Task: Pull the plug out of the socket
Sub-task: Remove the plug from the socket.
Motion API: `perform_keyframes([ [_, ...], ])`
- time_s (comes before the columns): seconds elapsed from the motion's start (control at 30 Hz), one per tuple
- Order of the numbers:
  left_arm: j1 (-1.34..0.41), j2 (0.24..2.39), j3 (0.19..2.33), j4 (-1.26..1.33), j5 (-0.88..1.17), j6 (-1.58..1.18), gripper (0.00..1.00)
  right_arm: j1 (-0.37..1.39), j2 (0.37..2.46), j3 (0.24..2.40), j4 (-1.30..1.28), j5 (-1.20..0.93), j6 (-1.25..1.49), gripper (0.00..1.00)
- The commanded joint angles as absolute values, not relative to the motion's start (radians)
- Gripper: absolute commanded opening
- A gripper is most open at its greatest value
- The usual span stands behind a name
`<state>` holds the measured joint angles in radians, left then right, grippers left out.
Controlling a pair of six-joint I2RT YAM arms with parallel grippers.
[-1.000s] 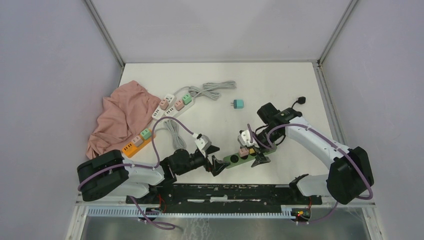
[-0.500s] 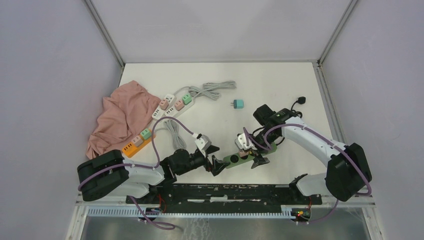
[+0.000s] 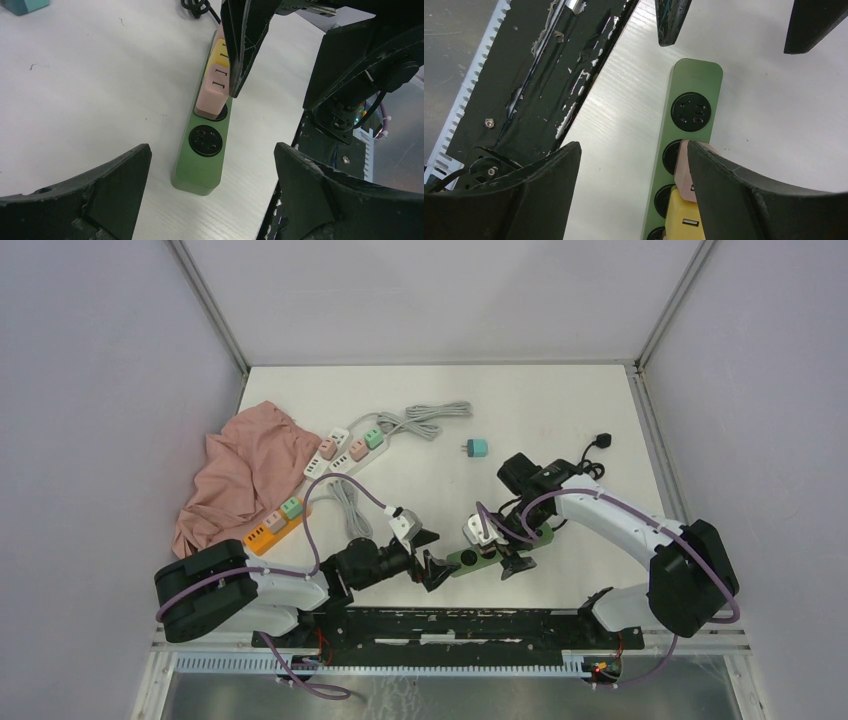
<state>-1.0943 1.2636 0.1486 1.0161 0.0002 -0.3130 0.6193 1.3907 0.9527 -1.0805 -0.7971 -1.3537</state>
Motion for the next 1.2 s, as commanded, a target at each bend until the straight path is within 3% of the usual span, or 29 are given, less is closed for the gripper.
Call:
perform_keyframes([
  [0.0, -1.091, 1.269, 0.148, 1.087, -0.026, -0.308, 1.00, 0.628, 1.398, 0.971, -1.051, -0.776, -1.316, 0.83],
  [0.23, -1.091, 1.269, 0.143, 1.093, -0.028, -0.310, 1.00, 0.646, 1.427, 0.998, -1.003, -0.746, -1.208, 0.78],
  [0.43, -1.091, 1.259, 0.140, 1.087, -0.033, -0.306, 1.00, 0.642, 1.417, 1.089, -1.225, -0.970, -1.355, 0.77],
  [0.6, -1.091, 1.247, 0.134, 1.079, -0.039, -0.304, 1.00, 0.638, 1.388, 1.006, -0.876, -0.715, -1.037, 0.72],
  [0.83, -1.091, 1.254, 0.135, 1.079, -0.041, -0.299, 1.00, 0.638, 1.422, 0.983, -0.806, -0.576, -1.000, 0.62],
  [1.17, -1.091, 1.261, 0.126, 1.091, -0.036, -0.305, 1.00, 0.668, 1.480, 0.981, -0.813, -0.552, -1.021, 0.45],
])
